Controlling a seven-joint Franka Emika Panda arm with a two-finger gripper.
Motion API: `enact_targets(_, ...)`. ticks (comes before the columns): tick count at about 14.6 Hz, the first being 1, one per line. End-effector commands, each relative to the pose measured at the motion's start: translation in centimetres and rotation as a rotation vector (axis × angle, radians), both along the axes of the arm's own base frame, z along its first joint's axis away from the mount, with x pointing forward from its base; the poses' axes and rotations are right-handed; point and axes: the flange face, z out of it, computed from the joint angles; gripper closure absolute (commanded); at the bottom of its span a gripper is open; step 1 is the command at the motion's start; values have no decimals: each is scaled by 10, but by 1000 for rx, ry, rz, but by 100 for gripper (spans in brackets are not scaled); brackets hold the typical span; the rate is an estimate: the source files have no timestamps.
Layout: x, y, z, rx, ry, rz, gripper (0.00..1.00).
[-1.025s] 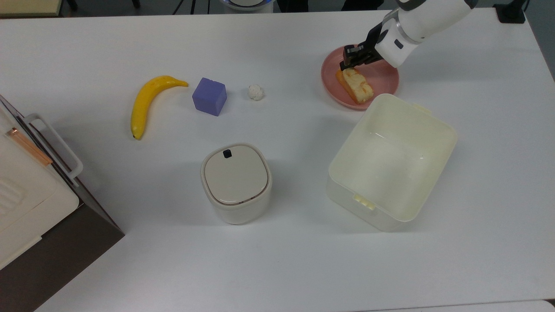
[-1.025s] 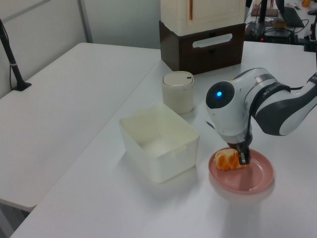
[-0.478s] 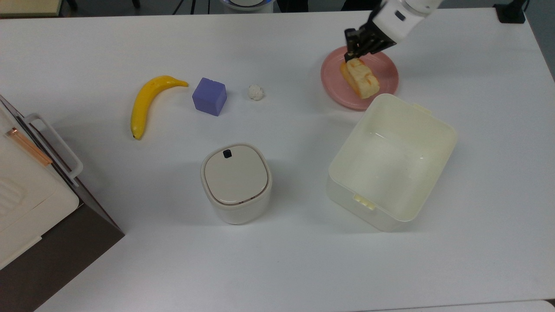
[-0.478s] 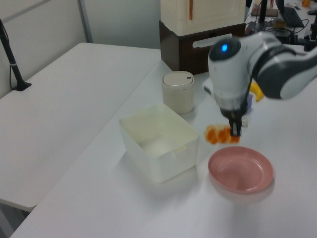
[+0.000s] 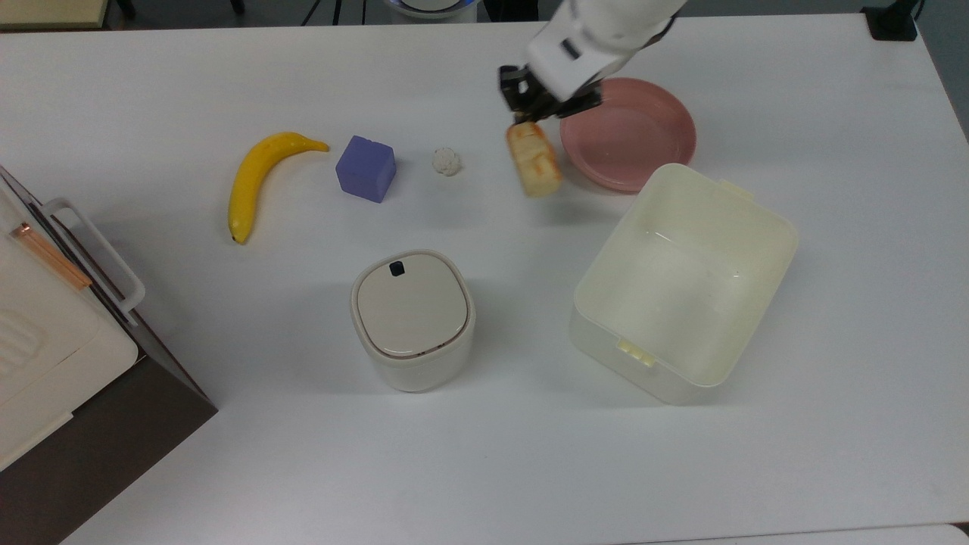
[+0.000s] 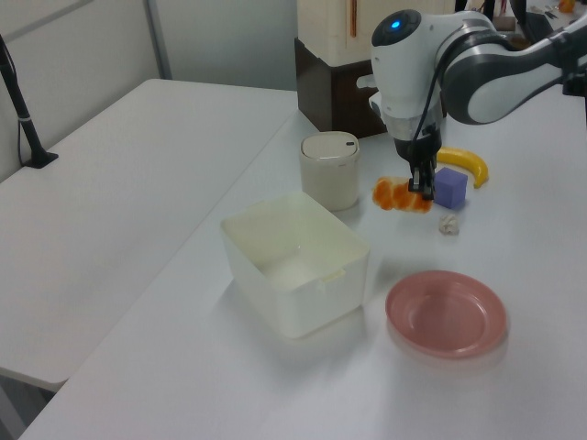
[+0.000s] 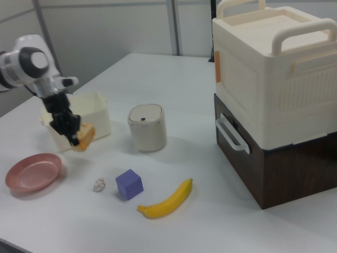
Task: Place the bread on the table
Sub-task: 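Lift the bread off the plate and set it on the table, then open the gripper and raise it away from the bread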
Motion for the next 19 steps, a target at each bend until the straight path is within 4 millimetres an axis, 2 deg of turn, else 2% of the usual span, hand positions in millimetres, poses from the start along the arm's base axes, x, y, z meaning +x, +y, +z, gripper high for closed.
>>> enact_targets(1,-2,-19,-24,-14,61,16,100)
enact_targets(4,-1,-26,-39,-23,83,6,100)
enact_targets(6,-1,-28,-39,-25,86,-2,100)
enact_targets(7,0,-31,-38,-25,86,-7,68)
enact_targets(8,1,-34,-38,-27,80,-21,22)
enact_targets(9,1,-36,-38,-34,72,-38,0)
enact_targets(12,3,-39,-33,-56,55,-40,0)
enact_targets(13,6,-46,-25,-52,37,-57,0)
enact_targets(14,11,-61,-6,-34,-8,-112,0)
enact_targets(15,18,-94,23,-9,-89,-209,0)
enact_targets(16,19,-118,50,11,-138,-244,0)
enact_targets(17,17,-133,71,31,-175,-269,0)
enact_targets(18,9,-154,101,102,-216,-321,0)
enact_targets(19,2,-178,122,165,-247,-376,0)
